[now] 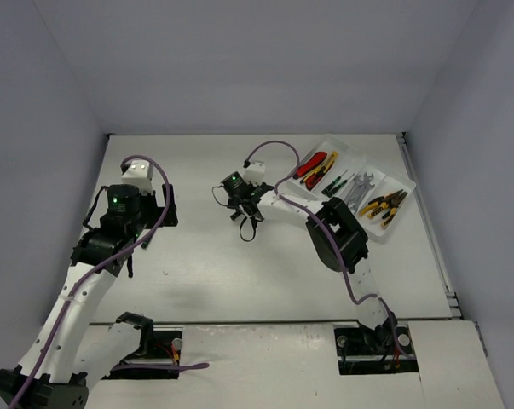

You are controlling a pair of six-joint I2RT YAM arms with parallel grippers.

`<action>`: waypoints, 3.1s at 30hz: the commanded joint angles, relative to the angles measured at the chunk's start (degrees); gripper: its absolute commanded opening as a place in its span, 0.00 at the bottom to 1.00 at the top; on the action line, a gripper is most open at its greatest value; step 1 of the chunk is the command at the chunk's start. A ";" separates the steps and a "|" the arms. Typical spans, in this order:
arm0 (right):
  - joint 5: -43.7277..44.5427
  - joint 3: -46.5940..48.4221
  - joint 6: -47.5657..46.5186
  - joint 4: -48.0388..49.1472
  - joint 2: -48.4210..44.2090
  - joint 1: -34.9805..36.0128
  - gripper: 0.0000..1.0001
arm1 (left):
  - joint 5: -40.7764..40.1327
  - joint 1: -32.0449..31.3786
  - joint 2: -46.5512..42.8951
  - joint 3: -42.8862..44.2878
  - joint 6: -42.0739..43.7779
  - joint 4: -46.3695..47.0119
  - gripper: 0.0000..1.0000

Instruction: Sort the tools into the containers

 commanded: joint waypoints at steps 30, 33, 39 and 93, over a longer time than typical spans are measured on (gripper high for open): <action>6.34 -17.37 -11.96 -1.36 -22.80 -0.87 0.00 | 0.45 0.57 0.51 0.81 -0.51 2.67 0.94; 5.63 -18.85 -12.67 -1.28 -27.32 -5.91 0.00 | 0.45 0.57 0.50 0.76 -0.42 2.67 0.94; 4.35 -18.55 -13.40 -1.18 -30.91 -19.34 0.00 | 0.23 0.57 0.41 0.78 -0.25 2.67 0.94; -32.36 -48.13 -24.77 13.39 -56.49 -34.04 0.53 | 8.27 16.75 46.46 10.22 20.68 1.09 0.69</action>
